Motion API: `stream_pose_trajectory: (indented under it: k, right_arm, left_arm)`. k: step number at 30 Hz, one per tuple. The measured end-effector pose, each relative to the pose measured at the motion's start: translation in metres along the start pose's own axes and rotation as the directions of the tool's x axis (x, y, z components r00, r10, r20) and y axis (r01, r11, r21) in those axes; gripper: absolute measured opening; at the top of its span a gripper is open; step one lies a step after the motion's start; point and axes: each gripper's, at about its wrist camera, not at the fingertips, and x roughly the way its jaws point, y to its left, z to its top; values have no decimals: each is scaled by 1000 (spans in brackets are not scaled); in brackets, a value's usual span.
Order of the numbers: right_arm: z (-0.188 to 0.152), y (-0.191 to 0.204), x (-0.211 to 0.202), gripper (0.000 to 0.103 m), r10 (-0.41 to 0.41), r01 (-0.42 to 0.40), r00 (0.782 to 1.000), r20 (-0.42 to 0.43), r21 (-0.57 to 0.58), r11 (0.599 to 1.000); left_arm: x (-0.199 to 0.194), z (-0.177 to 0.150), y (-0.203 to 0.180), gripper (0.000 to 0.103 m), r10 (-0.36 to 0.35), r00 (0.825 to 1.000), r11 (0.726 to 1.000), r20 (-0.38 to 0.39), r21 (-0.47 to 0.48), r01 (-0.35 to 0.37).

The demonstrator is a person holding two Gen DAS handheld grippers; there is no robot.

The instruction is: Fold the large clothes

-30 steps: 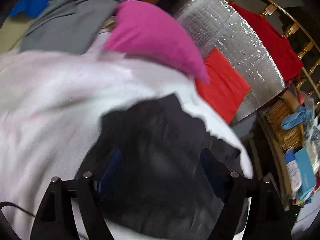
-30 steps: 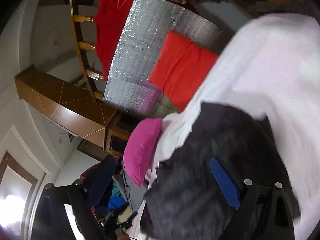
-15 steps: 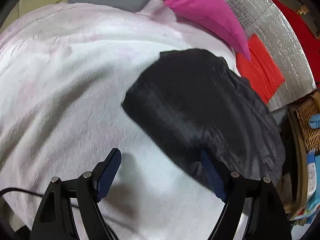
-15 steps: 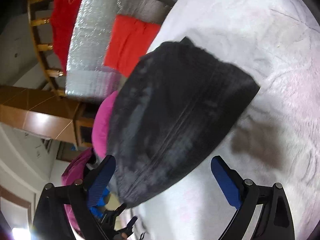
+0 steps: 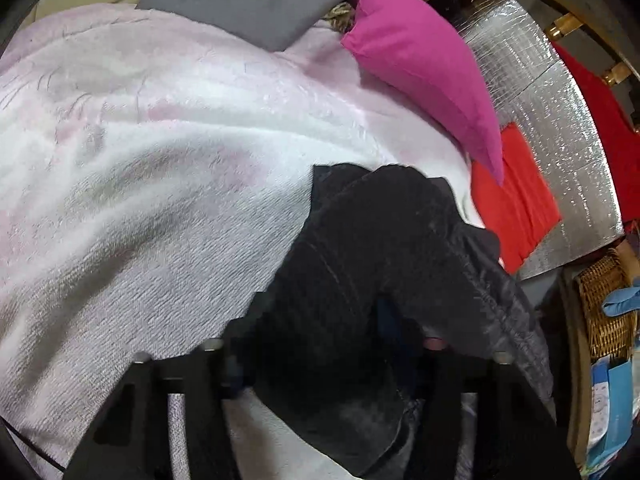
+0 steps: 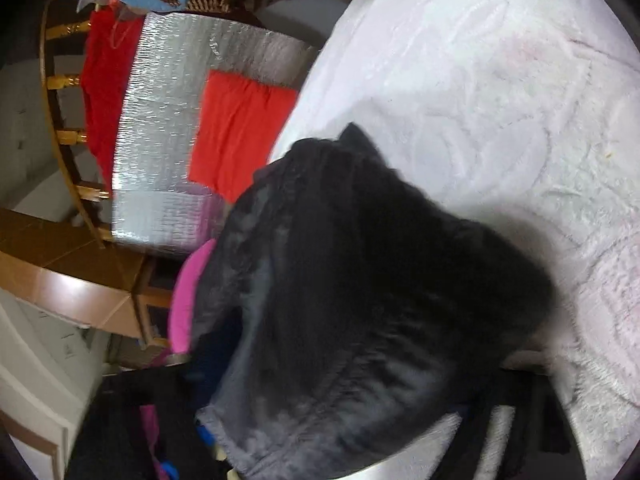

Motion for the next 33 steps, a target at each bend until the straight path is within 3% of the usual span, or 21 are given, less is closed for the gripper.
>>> stream_pose_trajectory:
  k: [1,6,12,17,19,23,26,28,31,33]
  right_arm:
    - [-1,0,0,46,-26,26,1000,2,-13,1000]
    - [-4,22,-9,35,-23,25,1000,12,-128,992]
    - [-18,42,-43,33,9,-1,999,37,-216,976]
    - [-39,29,-82,33,-40,40,999,8,-266,963]
    - [-44,21,-83,33,-99,89,995,-20,-292,952]
    - [-50,14,-81,39,-193,159,979,-65,-344,925]
    - [-53,19,-98,58,-216,172,972,-93,-345,923]
    - [-59,25,-118,63,-232,178,968,-98,-382,907]
    - [-62,48,-142,63,-241,150,963,-125,-493,857]
    - [-59,76,-152,65,-227,133,969,-103,-557,820]
  left_arm:
    - [-1,-1,-2,43,-2,1000,1000,4,9,2]
    - [-11,-2,-11,31,-5,1000,999,24,40,4]
    - [-49,-12,-12,27,-17,998,998,68,68,12]
    - [-71,-33,12,28,-15,1000,997,4,75,15]
    - [-70,-44,23,30,10,999,996,-32,91,-7]
    - [-73,-46,29,51,74,995,989,-69,137,-64]
    - [-98,-44,32,56,85,994,984,-71,160,-73]
    - [-117,-45,34,56,78,994,987,-71,145,-67]
    - [-151,-46,13,58,58,996,972,69,223,-72]
    - [-152,-44,-21,72,50,989,950,136,299,-89]
